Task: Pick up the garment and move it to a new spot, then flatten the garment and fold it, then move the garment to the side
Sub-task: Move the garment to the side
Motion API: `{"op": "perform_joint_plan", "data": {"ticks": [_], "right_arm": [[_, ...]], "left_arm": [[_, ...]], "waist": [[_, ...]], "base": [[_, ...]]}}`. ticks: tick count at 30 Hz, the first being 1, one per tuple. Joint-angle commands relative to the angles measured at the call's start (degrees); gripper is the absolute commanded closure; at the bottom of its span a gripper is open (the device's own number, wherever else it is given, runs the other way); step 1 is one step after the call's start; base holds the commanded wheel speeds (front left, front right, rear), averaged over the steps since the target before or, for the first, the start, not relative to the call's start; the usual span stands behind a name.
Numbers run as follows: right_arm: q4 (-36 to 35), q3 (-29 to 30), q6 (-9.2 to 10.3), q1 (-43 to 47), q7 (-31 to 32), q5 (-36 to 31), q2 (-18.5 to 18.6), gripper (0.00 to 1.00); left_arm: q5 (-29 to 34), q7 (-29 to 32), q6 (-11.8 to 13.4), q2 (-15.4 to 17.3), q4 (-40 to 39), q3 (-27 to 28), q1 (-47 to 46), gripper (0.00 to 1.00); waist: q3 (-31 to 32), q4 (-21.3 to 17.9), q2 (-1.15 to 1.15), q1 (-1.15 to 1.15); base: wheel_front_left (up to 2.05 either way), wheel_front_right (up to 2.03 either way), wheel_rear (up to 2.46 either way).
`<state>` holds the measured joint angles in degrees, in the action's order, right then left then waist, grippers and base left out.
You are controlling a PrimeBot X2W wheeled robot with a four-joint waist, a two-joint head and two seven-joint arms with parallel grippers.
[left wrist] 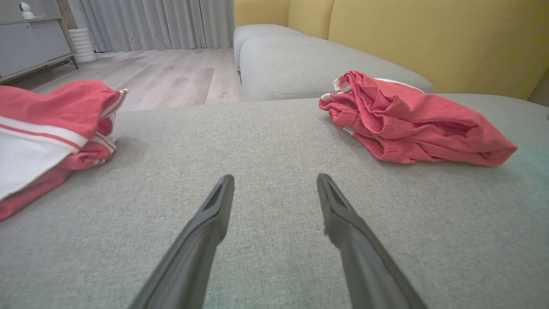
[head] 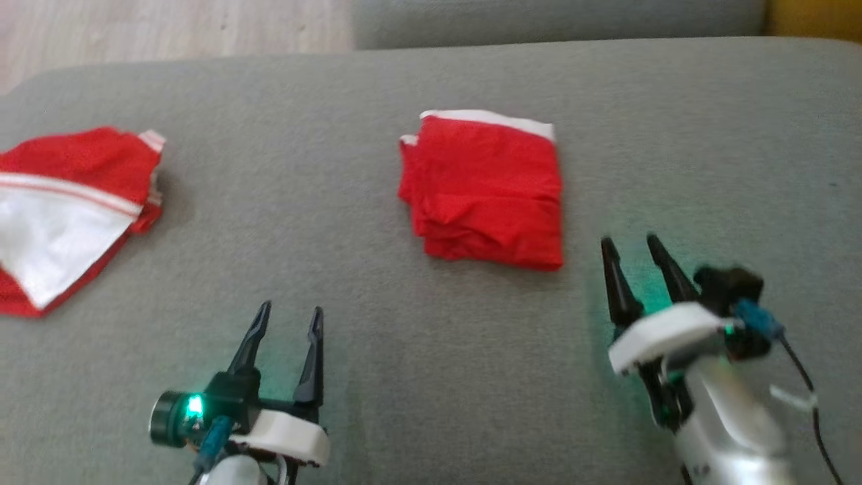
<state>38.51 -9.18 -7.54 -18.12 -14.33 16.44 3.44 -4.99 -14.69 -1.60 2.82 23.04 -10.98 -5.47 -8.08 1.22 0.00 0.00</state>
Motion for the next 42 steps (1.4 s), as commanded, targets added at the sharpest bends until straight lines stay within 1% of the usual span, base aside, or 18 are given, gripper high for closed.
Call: {"op": "perform_joint_plan", "data": {"ticks": [1,2,3,8,9,10,14,15,16,17,21,23,25,29,37,40,42], "right_arm": [[0.01,-2.00,0.05,-5.21,-0.65,0.57,-0.56,0.00],[1.13,-2.06,0.05,-6.62,-0.59,0.95,-0.56,0.00],[3.75,-1.83,0.05,-9.42,-0.38,1.06,-0.56,0.00],[12.35,0.24,0.05,-14.93,1.25,-1.82,-0.56,0.00],[14.04,0.72,0.05,-15.64,1.41,-2.18,-0.56,0.00],[14.04,0.72,0.05,-15.64,1.41,-2.18,-0.56,0.00],[20.18,2.02,0.05,-17.67,1.77,-2.69,-0.56,0.00],[21.58,2.22,0.05,-18.04,1.79,-2.66,-0.56,0.16],[22.71,2.44,0.05,-18.41,1.62,-2.49,-0.56,0.69],[23.66,2.42,0.05,-18.74,1.38,-2.37,-0.56,1.00],[25.46,2.43,0.05,-19.71,0.08,-1.53,-0.56,1.00],[25.48,2.56,0.05,-19.81,-0.35,-1.15,-0.56,1.00],[25.01,2.29,0.05,-19.62,-0.55,-0.62,-0.56,1.00],[21.64,0.32,0.05,-17.91,-0.64,1.31,-0.56,1.00],[16.47,-7.88,0.05,-13.08,-0.65,6.58,-0.56,1.00],[15.00,-10.24,0.05,-11.79,-0.66,8.78,-0.56,1.00],[14.24,-11.24,0.05,-11.06,-0.66,9.90,-0.56,1.00]], "left_arm": [[0.09,-0.30,-0.34,0.12,-1.67,1.07,-2.61,0.00],[-0.07,-0.30,-0.48,0.10,-1.54,0.68,-2.79,0.00],[-0.96,-0.30,-0.58,0.09,-1.10,-0.21,-2.98,0.00],[-1.95,-0.30,-0.76,0.07,-0.12,-3.26,-3.55,0.00],[-2.14,-0.30,-0.67,0.07,-0.08,-3.71,-3.66,0.00],[-2.14,-0.30,-0.67,0.07,-0.08,-3.71,-3.66,0.00],[-2.61,-0.30,-0.23,0.07,-0.14,-4.56,-3.81,0.00],[-2.60,-0.30,-0.15,0.07,-0.08,-4.62,-3.82,0.00],[-2.60,-0.30,-0.08,0.07,-0.05,-4.64,-3.85,0.00],[-2.55,-0.30,-0.04,0.07,0.02,-4.65,-3.87,0.00],[-2.08,-0.30,-0.19,0.07,0.27,-4.14,-3.83,0.00],[-1.87,-0.30,-0.33,0.07,0.34,-3.75,-3.73,0.00],[-1.73,-0.30,-0.48,0.06,0.23,-3.29,-3.65,0.00],[-1.20,-0.30,-1.08,0.06,-0.05,-2.58,-3.54,0.00],[-0.71,-0.30,-2.22,0.06,-0.47,-3.38,-5.73,0.00],[-0.43,-0.30,-2.53,0.06,-0.49,-3.89,-6.59,0.00],[-0.33,-0.30,-2.79,0.06,-0.48,-4.31,-7.05,0.00]], "waist": [[-1.60,2.33,0.00,0.00],[-2.15,3.31,0.00,0.00],[-2.84,5.29,0.00,0.00],[-4.07,9.39,0.00,0.00],[-4.22,9.98,0.00,0.00],[-4.22,9.98,0.00,0.00],[-4.80,11.18,0.00,0.00],[-4.91,11.25,0.00,0.00],[-5.01,11.24,0.00,0.00],[-5.09,11.15,0.00,0.00],[-4.77,9.44,0.00,0.00],[-4.24,7.82,0.00,0.00],[-3.56,5.39,0.00,0.00],[-2.45,-1.79,0.00,0.00],[-2.56,-18.70,0.00,0.00],[-2.93,-23.63,0.00,0.00],[-3.23,-26.03,0.00,0.00]], "base": [[0.00,0.00,0.00],[0.00,0.00,0.00],[0.00,0.00,0.00],[0.00,0.00,0.00],[0.00,0.00,0.00],[0.00,0.00,0.00],[0.00,0.00,0.00],[0.00,0.00,0.00],[0.00,0.00,0.00],[0.00,0.00,0.00],[0.00,0.00,0.00],[0.00,0.00,0.00],[0.00,0.00,0.00],[0.00,0.00,0.00],[0.00,0.00,0.00],[0.00,0.00,0.00],[0.00,0.00,0.00]]}}
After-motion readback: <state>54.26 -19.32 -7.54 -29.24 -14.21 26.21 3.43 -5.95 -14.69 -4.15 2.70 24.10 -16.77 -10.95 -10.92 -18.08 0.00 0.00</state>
